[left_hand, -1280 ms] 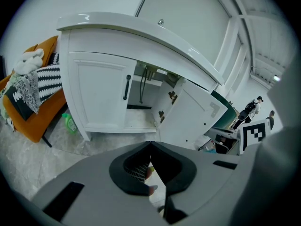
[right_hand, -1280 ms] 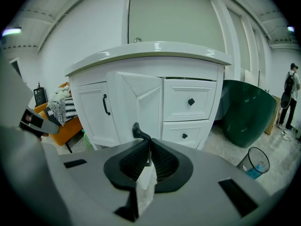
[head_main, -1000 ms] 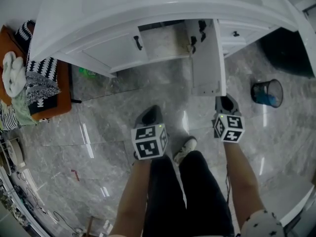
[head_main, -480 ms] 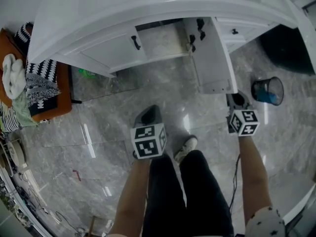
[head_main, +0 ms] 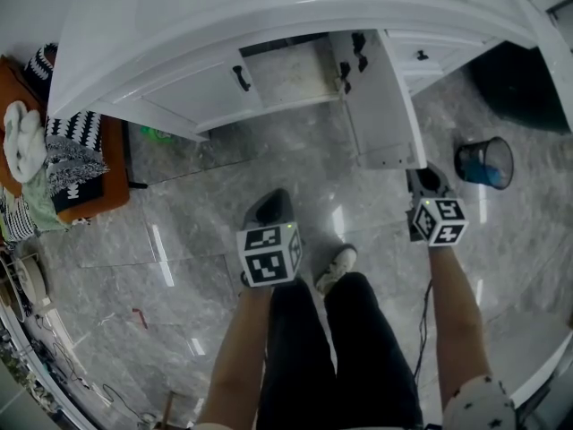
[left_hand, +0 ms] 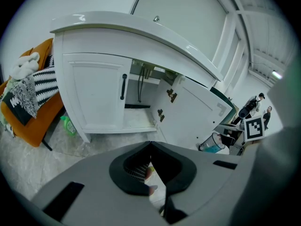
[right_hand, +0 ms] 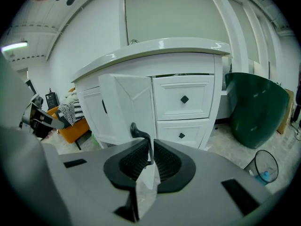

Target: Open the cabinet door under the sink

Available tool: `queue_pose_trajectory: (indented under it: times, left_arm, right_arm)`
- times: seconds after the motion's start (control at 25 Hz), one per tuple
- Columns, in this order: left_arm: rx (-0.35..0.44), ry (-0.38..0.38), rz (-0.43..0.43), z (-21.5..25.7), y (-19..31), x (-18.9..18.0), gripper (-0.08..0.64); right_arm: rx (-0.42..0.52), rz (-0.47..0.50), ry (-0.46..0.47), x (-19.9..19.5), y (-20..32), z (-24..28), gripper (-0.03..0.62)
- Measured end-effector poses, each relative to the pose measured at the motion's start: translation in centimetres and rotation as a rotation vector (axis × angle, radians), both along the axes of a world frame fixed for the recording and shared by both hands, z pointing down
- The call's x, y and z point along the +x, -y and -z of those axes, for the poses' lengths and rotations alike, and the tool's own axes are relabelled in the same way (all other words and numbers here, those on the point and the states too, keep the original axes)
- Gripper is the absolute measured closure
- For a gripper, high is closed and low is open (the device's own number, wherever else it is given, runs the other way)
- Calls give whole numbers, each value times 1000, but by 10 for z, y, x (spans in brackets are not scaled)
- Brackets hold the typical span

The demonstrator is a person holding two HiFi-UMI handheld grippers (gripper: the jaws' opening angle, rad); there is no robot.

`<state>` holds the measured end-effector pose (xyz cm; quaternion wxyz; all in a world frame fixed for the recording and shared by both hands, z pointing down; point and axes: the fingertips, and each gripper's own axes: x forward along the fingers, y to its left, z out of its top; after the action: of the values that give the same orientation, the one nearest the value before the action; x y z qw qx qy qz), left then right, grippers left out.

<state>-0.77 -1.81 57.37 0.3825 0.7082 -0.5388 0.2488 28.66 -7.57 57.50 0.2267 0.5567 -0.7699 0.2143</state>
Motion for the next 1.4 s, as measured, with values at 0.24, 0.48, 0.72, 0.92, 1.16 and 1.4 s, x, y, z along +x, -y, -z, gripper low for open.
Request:
queue_pose_trajectory:
  times: [0.24, 0.48, 0.72, 0.92, 1.16, 1.4]
  left_arm:
    - [0, 1, -9, 2, 2, 4, 555]
    - [7, 7, -18, 2, 11, 5, 555]
    - [12, 12, -26, 4, 19, 5, 555]
    - [12, 18, -35, 5, 27, 3, 555]
    - [29, 40, -42, 6, 40, -6, 555]
    - [52, 68, -39, 7, 58, -14, 555]
  right_arm:
    - [-26, -19, 4, 6, -4, 3, 501]
    - [-30, -15, -6, 5, -18, 10, 482]
    - [-50, -50, 15, -2, -34, 10, 483]
    - [-61, -59, 25, -17, -48, 9, 483]
    - [-67, -34, 45, -48, -56, 12, 483]
    - [-85, 7, 66, -84, -55, 9, 483]
